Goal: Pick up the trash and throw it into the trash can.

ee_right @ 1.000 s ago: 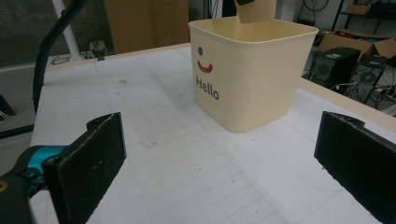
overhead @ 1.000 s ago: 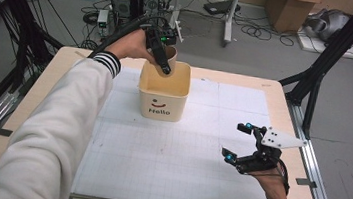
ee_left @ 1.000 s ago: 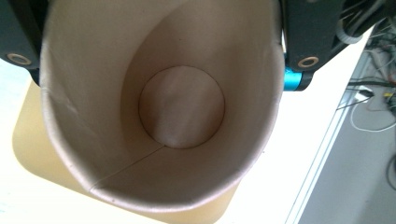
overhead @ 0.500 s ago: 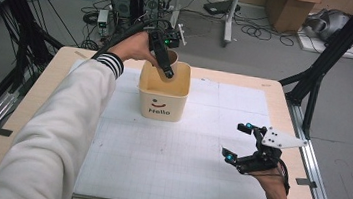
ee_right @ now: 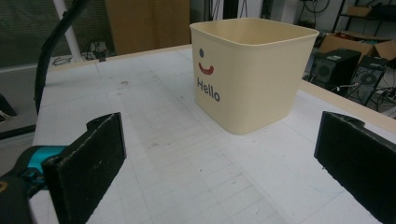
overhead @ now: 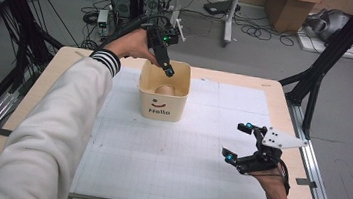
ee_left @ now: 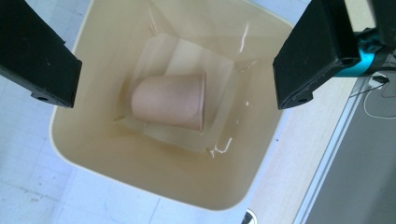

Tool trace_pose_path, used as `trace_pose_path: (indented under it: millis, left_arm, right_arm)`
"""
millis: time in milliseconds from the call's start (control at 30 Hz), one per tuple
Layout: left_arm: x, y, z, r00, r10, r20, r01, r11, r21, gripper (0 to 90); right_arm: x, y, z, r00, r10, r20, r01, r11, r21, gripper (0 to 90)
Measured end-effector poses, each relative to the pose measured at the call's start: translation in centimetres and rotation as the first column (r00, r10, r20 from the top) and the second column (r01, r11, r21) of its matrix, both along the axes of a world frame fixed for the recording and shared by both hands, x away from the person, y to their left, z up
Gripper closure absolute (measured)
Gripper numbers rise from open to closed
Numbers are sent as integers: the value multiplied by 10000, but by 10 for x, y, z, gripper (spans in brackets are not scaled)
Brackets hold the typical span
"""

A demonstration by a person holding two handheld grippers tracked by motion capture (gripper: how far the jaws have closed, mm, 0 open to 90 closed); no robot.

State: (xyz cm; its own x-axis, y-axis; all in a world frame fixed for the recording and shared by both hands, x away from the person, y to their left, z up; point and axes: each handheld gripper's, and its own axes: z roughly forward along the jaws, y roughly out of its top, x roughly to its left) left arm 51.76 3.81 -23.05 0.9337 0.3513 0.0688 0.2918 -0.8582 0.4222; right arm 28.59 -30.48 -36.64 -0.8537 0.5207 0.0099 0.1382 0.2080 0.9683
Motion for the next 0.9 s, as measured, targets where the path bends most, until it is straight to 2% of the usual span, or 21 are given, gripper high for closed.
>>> trace_pose_path:
  millis: [133,167,367,767,900]
  left_arm:
    - [-4,8,15,9997,196,176,-189,9992,-363,17]
    - [-4,8,15,9997,196,176,-189,9992,-363,17]
    - [-11,19,35,9988,386,302,-364,9969,-697,17]
    - [-20,33,48,9978,565,335,-541,9962,-688,17]
    - [-25,37,53,9976,602,334,-569,9941,-919,17]
  right_arm:
    - [0,0,0,10000,-3,54,3,10000,23,9]
    - [0,0,0,10000,6,33,-6,10000,31,9]
    - [0,1,0,10000,23,31,-23,10000,-30,9]
    - [0,-1,1,10000,-12,29,12,10000,40,9]
    - [0,-2,1,10000,-27,19,27,10000,57,9]
